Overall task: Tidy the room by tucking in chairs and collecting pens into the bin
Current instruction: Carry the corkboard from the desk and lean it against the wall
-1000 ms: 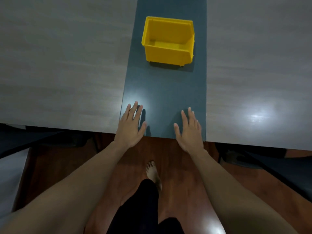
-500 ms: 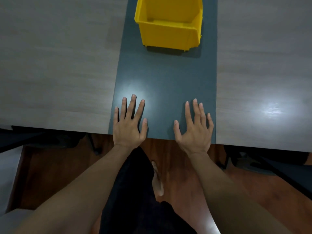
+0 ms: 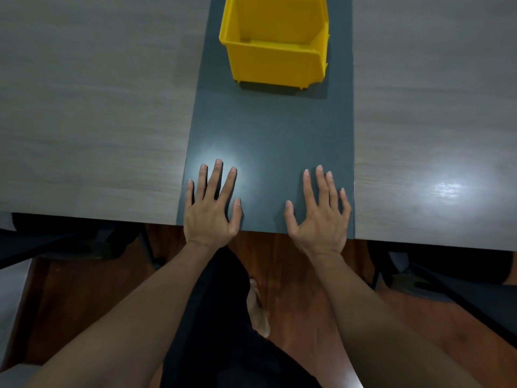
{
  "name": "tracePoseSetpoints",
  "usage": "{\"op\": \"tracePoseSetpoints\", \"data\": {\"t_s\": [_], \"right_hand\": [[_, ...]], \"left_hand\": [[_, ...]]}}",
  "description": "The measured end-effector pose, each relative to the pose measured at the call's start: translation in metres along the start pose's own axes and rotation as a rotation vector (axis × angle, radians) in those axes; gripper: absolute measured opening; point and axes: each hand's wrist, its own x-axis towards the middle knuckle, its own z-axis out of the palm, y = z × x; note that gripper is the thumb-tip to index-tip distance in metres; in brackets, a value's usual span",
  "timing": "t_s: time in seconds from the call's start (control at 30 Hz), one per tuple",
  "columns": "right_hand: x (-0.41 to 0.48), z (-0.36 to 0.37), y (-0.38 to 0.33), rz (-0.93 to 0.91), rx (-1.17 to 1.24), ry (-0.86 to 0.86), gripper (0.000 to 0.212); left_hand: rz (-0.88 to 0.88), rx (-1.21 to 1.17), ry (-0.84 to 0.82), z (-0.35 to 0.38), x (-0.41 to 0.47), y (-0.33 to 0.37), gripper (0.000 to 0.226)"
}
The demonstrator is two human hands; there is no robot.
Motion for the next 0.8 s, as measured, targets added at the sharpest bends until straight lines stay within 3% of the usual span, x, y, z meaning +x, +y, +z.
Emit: {"op": "tracePoseSetpoints", "data": {"t_s": [0.43,0.8], "right_hand": [[0.018,0.006,0.001,-0.003,0.010,0.005,0.078],[0.026,0.004,0.002,0.008,0.019,-0.057,0.079]], "left_hand": [[0.001,0.006,0.021,0.003,0.020,-0.002,0.073],[-0.006,-0.003,-0.099,-0.007,0.027,-0.001,0.071]]}}
